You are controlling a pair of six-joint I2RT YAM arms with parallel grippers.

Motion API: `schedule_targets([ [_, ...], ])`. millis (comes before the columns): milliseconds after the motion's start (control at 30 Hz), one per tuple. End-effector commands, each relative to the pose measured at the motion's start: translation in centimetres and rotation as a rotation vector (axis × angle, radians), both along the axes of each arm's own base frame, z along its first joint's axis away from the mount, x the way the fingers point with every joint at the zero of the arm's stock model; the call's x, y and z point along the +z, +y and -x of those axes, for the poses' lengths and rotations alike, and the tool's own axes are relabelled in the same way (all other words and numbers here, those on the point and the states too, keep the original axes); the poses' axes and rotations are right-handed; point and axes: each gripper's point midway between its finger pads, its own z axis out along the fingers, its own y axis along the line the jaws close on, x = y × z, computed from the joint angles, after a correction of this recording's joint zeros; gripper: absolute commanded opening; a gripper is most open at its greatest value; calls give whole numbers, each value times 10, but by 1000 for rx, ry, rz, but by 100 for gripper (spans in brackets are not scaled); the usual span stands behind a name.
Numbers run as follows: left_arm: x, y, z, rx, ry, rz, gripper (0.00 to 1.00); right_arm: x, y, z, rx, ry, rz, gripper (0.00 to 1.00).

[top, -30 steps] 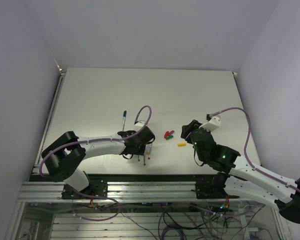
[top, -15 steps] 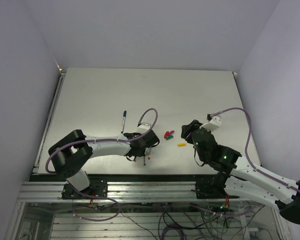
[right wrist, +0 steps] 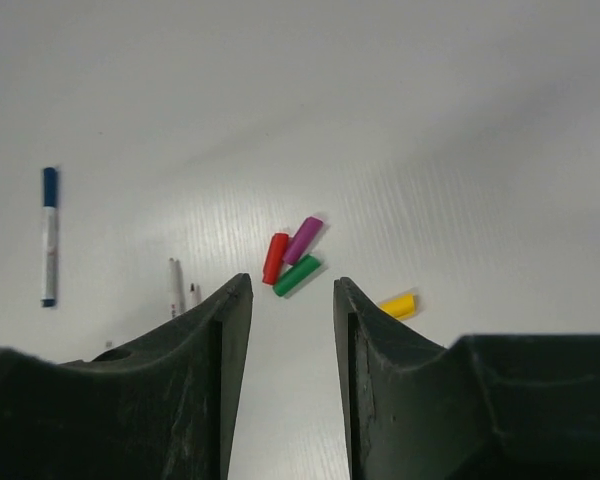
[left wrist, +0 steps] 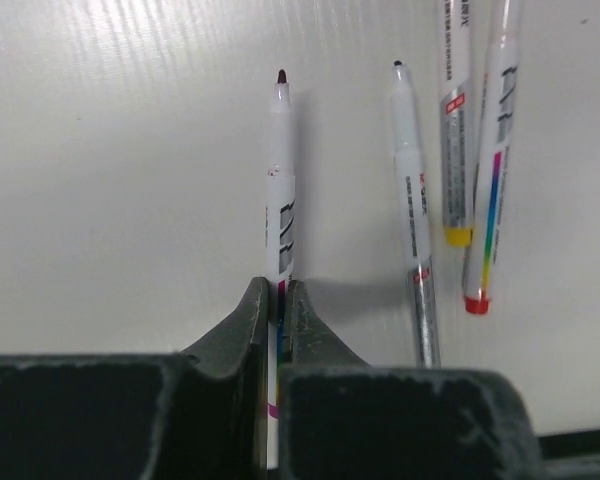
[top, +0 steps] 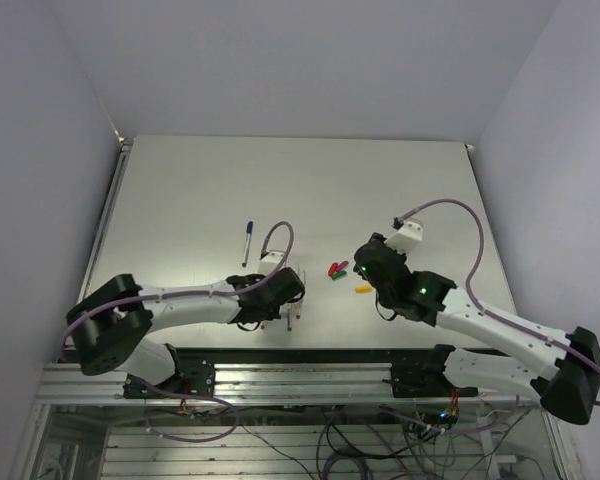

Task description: Insert the pens into the pen caps

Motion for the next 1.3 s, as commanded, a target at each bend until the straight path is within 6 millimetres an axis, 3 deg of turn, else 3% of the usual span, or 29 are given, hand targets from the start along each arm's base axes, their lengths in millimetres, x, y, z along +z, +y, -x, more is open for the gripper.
schedule_targets([
  [0, 38, -2, -5, -13, -80, 70, 7, -17, -2, -9, -31, 96, 57, 37],
  [133, 69, 2, -16, -9, -165, 72, 7, -43, 1, -23, -11, 183, 27, 34],
  [333, 87, 8, -17, -12, -199, 76, 7, -65, 2, -38, -2, 246, 20, 34],
  [800, 94, 10, -10, -50, -214, 144, 7, -104, 31, -61, 61, 312, 63, 35],
  [1267, 96, -2, -14, -105, -211, 127, 7, -128, 34, -67, 54, 344, 79, 35],
])
